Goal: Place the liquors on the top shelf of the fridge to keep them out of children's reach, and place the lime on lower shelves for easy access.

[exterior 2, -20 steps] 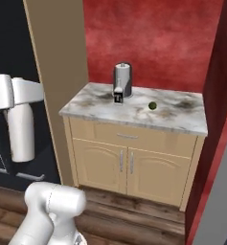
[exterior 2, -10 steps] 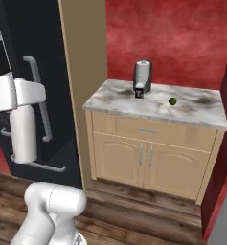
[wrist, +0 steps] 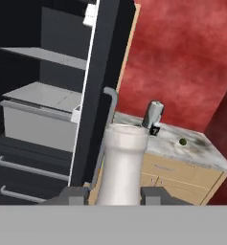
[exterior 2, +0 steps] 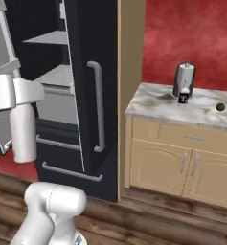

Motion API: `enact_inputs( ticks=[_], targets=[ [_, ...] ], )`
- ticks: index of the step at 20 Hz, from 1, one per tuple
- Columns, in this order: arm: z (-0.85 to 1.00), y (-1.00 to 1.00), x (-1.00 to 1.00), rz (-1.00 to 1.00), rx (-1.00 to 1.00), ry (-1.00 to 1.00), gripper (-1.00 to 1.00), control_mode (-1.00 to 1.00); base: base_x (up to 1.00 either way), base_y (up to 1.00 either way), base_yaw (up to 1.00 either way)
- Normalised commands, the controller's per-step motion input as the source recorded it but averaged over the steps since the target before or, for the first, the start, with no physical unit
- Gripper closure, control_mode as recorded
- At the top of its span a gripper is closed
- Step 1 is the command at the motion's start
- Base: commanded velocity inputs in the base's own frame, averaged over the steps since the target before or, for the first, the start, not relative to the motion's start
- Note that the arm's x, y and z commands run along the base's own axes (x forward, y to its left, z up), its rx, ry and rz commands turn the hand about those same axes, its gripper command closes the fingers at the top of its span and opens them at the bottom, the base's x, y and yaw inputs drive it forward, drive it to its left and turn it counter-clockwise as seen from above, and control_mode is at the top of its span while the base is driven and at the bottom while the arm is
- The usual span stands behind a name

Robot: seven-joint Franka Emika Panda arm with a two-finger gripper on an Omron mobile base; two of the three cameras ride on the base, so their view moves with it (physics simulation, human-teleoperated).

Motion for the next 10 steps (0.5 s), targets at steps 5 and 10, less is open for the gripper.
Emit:
enact_inputs(
  ticks=[5,10],
  targets=[
    [0.00,0.00,0.00,0.00,0.00,0.00,1.00,1.00,0.15,1.00,0.00],
    [0.00,0.00,0.00,0.00,0.00,0.00,1.00,1.00,0.38,0.88,0.00]
  ],
)
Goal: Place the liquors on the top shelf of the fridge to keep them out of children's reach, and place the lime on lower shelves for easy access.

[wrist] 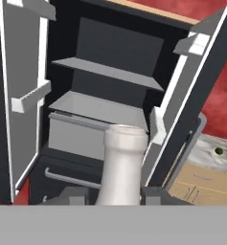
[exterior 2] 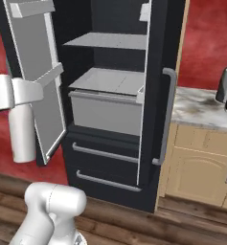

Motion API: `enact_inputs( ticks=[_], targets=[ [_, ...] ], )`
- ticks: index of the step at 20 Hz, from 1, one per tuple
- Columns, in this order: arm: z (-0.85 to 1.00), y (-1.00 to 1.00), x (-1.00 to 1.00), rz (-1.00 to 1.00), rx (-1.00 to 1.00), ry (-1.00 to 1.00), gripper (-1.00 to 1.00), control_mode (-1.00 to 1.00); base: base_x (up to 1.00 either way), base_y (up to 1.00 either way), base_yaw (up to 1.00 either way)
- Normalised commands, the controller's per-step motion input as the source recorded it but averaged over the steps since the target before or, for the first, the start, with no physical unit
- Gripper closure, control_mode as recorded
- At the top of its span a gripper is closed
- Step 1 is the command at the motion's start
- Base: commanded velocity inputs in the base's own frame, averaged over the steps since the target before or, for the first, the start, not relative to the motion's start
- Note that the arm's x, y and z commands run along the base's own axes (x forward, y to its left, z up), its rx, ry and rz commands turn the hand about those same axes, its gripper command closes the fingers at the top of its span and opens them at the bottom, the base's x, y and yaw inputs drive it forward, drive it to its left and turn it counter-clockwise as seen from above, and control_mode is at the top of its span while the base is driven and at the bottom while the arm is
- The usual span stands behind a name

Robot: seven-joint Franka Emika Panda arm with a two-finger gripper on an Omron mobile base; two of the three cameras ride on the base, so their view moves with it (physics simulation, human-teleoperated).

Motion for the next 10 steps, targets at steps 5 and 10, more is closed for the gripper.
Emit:
enact_inputs(
  ticks=[5,10],
  targets=[
    [0.00,0.00,0.00,0.00,0.00,0.00,1.00,1.00,0.49,0.35,0.00],
    [0.00,0.00,0.00,0.00,0.00,0.00,1.00,1.00,0.61,0.00,-0.02]
  ],
)
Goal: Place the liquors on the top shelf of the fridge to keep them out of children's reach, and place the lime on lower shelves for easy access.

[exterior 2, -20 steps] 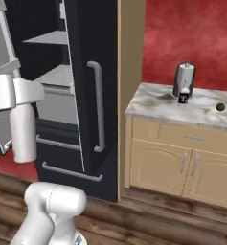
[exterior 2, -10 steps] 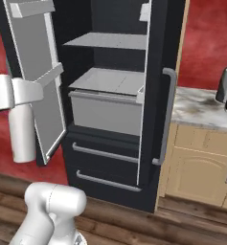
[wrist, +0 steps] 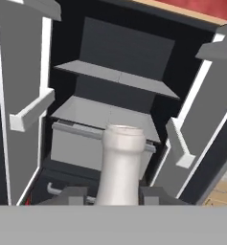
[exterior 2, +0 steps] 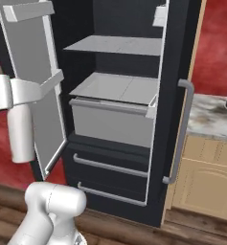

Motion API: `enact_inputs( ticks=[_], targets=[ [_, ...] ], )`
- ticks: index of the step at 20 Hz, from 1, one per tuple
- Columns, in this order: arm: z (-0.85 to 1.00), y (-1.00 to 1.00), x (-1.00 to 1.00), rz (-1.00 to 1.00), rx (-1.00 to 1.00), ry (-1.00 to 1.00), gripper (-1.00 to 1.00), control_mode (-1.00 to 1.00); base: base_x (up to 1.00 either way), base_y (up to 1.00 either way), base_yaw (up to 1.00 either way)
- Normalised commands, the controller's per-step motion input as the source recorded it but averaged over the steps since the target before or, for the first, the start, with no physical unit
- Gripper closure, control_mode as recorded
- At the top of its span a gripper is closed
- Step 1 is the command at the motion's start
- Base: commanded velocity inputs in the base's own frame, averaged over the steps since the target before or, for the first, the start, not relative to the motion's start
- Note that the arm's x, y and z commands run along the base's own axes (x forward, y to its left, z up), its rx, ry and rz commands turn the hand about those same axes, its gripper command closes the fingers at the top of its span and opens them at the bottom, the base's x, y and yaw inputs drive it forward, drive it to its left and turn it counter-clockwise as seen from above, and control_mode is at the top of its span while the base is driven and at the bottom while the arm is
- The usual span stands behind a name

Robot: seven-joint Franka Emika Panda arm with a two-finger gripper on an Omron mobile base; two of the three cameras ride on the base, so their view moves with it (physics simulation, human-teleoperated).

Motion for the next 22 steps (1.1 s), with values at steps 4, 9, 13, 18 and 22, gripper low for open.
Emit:
enact_inputs(
  ticks=[4,9,13,18,22],
  targets=[
    [0.00,0.00,0.00,0.00,0.00,0.00,1.00,1.00,0.67,0.00,-0.01],
    [0.00,0.00,0.00,0.00,0.00,0.00,1.00,1.00,0.68,0.00,0.00],
    [0.00,0.00,0.00,0.00,0.00,0.00,1.00,1.00,0.63,0.00,-0.01],
    [0.00,0.00,0.00,0.00,0.00,0.00,1.00,1.00,0.51,0.00,-0.02],
    [0.00,0.00,0.00,0.00,0.00,0.00,1.00,1.00,0.30,-0.01,-0.09]
  ],
)
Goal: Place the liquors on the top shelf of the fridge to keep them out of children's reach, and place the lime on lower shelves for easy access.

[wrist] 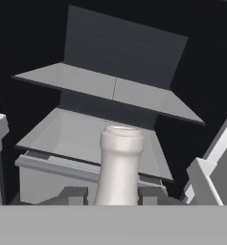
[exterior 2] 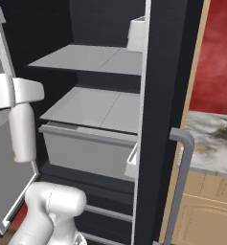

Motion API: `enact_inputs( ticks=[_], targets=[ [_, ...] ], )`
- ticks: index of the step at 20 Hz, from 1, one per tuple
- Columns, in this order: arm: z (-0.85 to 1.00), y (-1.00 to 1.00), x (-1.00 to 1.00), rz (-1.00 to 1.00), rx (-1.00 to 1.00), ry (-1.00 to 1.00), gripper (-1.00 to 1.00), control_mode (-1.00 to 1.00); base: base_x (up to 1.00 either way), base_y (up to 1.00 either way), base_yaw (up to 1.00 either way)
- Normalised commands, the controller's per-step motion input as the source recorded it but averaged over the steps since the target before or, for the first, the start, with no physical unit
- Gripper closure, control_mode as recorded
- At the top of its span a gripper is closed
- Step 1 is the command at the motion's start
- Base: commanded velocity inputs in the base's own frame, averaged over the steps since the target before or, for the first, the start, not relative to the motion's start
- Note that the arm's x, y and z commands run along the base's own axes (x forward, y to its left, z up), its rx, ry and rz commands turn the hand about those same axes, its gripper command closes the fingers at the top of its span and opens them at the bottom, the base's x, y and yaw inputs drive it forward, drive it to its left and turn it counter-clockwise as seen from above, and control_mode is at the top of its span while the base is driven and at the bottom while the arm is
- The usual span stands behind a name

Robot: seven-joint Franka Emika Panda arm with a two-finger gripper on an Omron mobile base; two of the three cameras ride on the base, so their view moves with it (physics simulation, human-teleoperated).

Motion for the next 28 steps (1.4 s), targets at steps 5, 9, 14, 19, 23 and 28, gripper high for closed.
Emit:
enact_inputs(
  ticks=[5,9,14,19,23,28],
  targets=[
    [0.00,0.00,0.00,0.00,0.00,0.00,1.00,1.00,0.10,0.00,-0.19],
    [0.00,0.00,0.00,0.00,0.00,0.00,1.00,1.00,0.06,0.00,-0.25],
    [0.00,0.00,0.00,0.00,0.00,0.00,1.00,1.00,0.10,0.00,-0.25],
    [0.00,0.00,0.00,0.00,0.00,0.00,1.00,1.00,0.16,0.00,-0.19],
    [0.00,0.00,0.14,-0.05,0.00,-0.06,1.00,-1.00,0.05,0.00,-0.03],
    [0.00,0.00,0.23,0.00,0.00,-0.17,1.00,-1.00,0.00,0.00,0.00]
  ],
)
